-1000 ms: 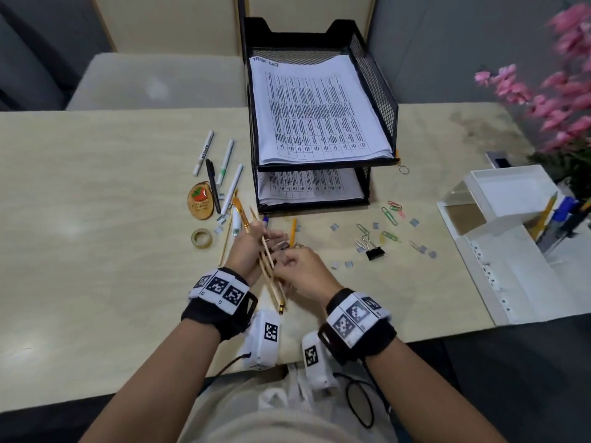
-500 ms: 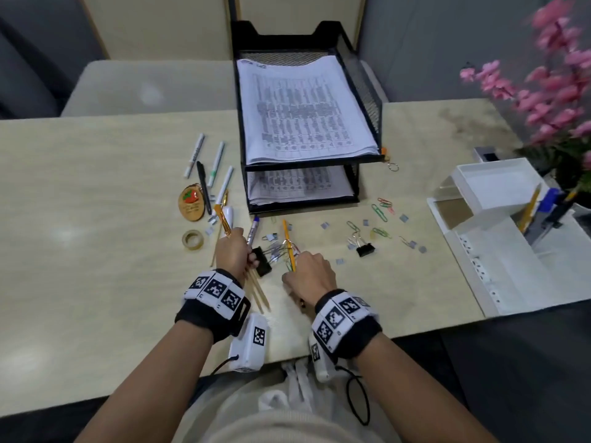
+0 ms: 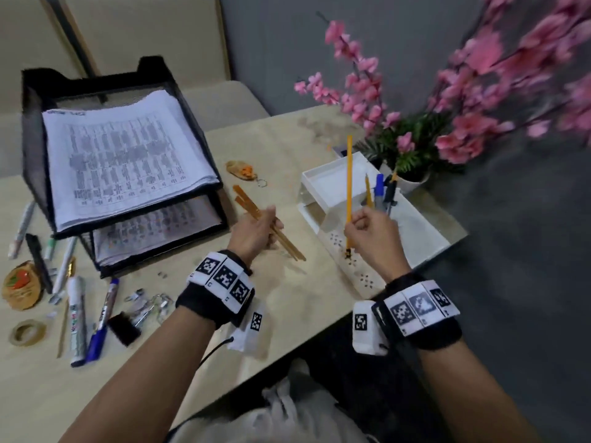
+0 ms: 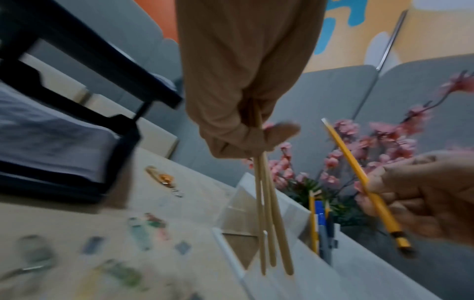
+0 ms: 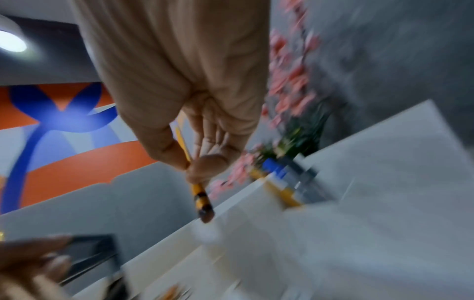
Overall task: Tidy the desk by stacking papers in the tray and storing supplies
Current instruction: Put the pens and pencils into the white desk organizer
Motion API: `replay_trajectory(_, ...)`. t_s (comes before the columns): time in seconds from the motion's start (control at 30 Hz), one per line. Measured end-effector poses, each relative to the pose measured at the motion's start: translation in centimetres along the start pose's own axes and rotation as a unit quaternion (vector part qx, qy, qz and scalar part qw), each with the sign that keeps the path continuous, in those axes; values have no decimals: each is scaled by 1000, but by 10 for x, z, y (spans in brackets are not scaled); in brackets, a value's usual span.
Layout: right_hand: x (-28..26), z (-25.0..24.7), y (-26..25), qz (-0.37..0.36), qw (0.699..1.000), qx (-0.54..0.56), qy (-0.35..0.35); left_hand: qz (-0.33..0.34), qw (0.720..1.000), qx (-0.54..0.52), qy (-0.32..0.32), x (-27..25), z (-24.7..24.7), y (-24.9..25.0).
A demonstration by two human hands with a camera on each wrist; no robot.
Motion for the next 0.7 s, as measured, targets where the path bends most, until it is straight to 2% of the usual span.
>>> replay_trajectory(0.1,38,-48,17,-6,998,8,69,8,998,-46,-30,18,55,25)
replay_trajectory(0.2,78,-63,40,14,997,-14,81,30,997,-65,-40,34,97,45)
replay_trajectory(0.3,106,-54,64,40,996,-61,43,44,997,-60,-36,43,126,54)
replay_trajectory(0.4,114,-44,78,38,995,-87,-5,56,998,-5,-21,50,142,55)
replay_trajectory(0.53,106,-57,80,12,1000,-25,8,58,997,37,-31,58,163,53)
replay_trajectory(0.63,93,-54,72,-36,998,-10,-40,77,994,59,-56,61,182,60)
replay_trajectory(0.7,92,-52,75,-43,997,-5,-58,96,987,95,-82,63,195,66)
Point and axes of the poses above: each hand's wrist, its own x-axis towards the middle knuckle, its own z-axis out of the palm, y = z × x, the point moved 10 cm from there along x, towards the middle knuckle, and after that the axes turned 11 degrees about z, right-handed, at the moved point
